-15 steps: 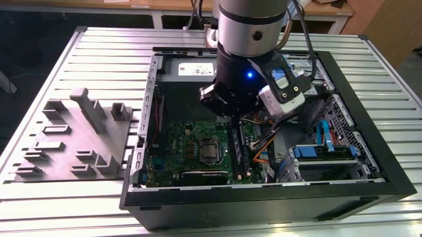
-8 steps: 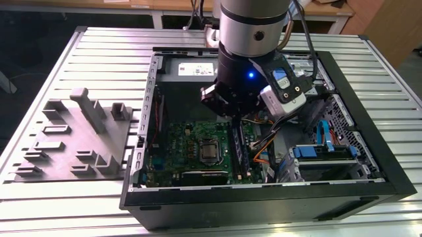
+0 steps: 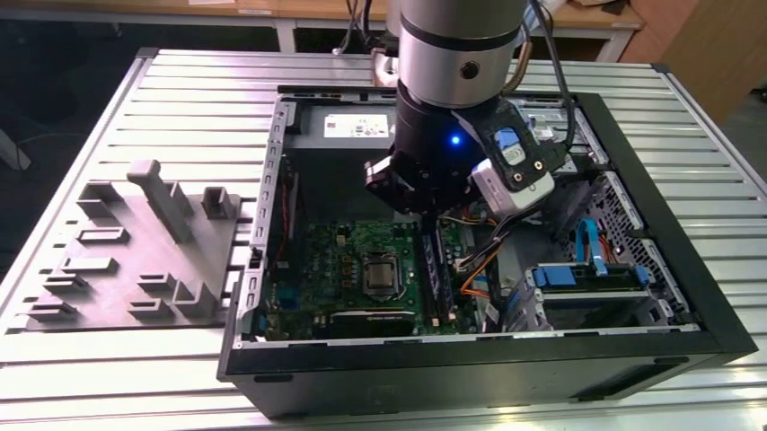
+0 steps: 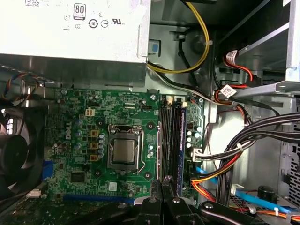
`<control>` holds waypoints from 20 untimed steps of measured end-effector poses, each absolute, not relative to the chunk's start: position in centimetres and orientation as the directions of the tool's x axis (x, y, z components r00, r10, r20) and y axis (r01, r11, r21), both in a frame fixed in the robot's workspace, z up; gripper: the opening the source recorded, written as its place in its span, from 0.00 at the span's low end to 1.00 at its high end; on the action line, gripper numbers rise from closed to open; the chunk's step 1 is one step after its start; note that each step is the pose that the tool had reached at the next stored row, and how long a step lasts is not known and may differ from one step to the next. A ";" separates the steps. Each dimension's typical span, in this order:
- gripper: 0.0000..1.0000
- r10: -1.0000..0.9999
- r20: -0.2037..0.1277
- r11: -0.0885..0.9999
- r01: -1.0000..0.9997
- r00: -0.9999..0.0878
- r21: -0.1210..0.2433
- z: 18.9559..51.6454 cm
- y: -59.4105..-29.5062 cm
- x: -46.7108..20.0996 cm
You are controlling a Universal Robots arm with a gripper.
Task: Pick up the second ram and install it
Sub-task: 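Insert the second ram into the second slot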
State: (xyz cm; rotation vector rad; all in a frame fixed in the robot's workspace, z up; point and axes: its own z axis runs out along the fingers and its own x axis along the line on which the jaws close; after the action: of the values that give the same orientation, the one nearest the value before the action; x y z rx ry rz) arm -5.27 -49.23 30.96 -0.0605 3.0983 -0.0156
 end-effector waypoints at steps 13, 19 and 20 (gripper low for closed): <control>0.11 -0.039 -0.042 0.999 -0.039 -0.998 -0.009 30.6 -49.2 -4.3; 0.11 -0.039 -0.042 0.999 -0.039 -0.998 -0.009 29.6 -49.2 -4.2; 0.11 -0.039 -0.042 0.999 -0.038 -0.998 -0.009 29.5 -49.2 -4.2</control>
State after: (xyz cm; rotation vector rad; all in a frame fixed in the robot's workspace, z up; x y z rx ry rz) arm -4.16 -49.22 29.46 -0.0599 3.0984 -0.0123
